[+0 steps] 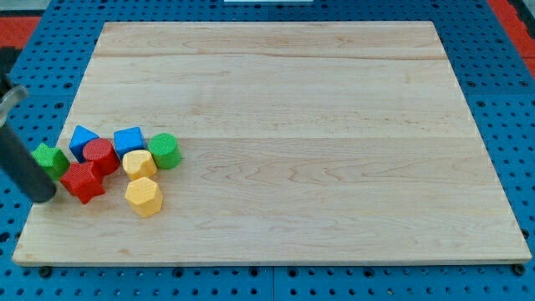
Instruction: Move yellow pentagon into yellow heart
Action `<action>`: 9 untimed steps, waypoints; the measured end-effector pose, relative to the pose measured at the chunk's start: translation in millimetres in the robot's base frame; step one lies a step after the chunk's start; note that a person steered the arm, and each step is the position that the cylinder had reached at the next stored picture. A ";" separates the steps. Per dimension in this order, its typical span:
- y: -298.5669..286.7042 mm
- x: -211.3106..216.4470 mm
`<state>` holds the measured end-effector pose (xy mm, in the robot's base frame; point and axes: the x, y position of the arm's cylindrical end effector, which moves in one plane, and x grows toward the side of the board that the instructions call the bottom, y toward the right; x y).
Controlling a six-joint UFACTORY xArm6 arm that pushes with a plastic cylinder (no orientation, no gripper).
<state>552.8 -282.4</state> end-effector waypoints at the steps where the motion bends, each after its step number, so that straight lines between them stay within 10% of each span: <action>1: -5.7 23.9; 4: 166.3 36.0; 9: 136.1 22.0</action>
<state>574.8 -146.3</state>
